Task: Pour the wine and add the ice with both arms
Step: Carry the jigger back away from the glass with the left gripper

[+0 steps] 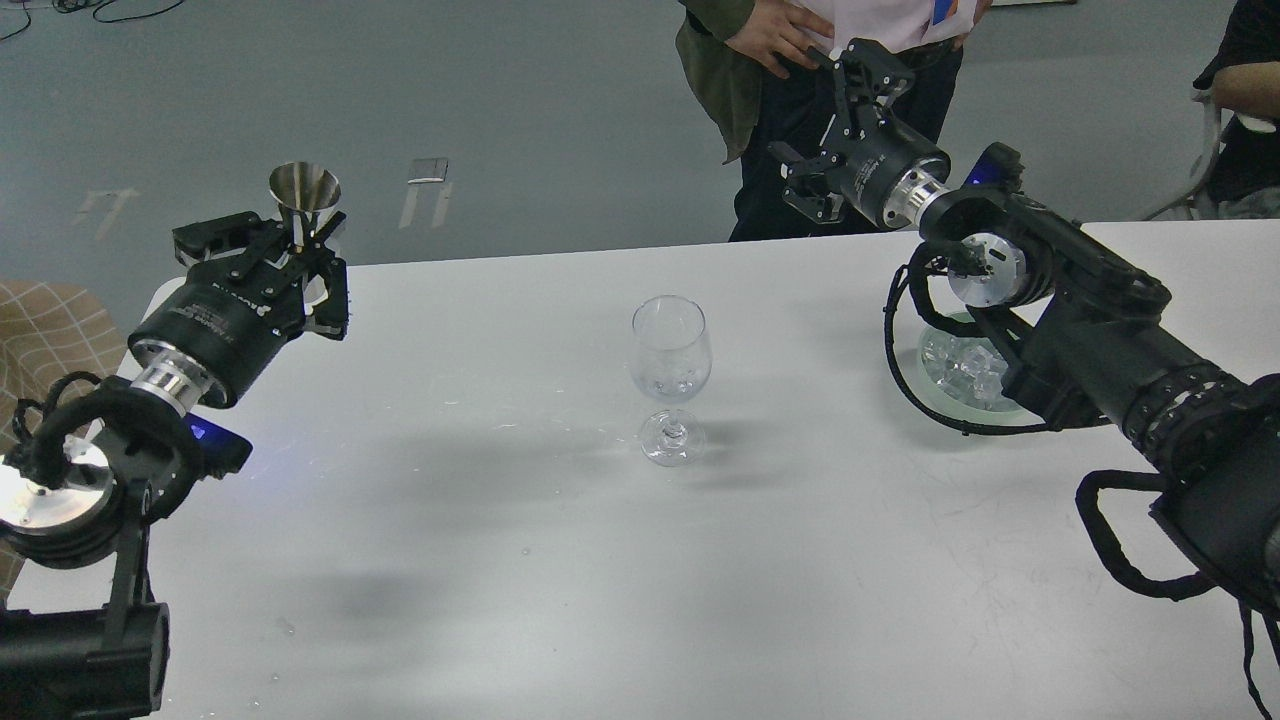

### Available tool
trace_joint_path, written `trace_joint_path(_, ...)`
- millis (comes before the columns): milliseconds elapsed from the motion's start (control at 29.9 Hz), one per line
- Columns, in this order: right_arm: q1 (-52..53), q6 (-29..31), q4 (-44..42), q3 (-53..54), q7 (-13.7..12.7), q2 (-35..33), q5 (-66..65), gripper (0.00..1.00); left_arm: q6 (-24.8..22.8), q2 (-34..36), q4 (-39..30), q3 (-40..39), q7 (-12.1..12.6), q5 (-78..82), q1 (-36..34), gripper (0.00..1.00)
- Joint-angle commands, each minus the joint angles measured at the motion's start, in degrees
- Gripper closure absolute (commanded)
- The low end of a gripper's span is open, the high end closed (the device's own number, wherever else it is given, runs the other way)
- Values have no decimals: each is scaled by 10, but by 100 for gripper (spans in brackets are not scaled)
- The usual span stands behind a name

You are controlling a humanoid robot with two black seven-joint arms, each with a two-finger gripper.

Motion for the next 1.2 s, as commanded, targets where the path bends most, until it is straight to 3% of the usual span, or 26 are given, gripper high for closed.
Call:
trace_joint_path(0,3,0,0,2,-1,-1,1,0,-48,-6,16,-3,0,-9,35,99)
trace_joint_path(267,5,-2,0,6,-2,3,0,0,-113,-11,108,-4,0,-30,40,97)
trace_joint_path(1170,64,-2,-4,34,-6,15,40,0,-214,-23,181,-4,0,-45,70,91)
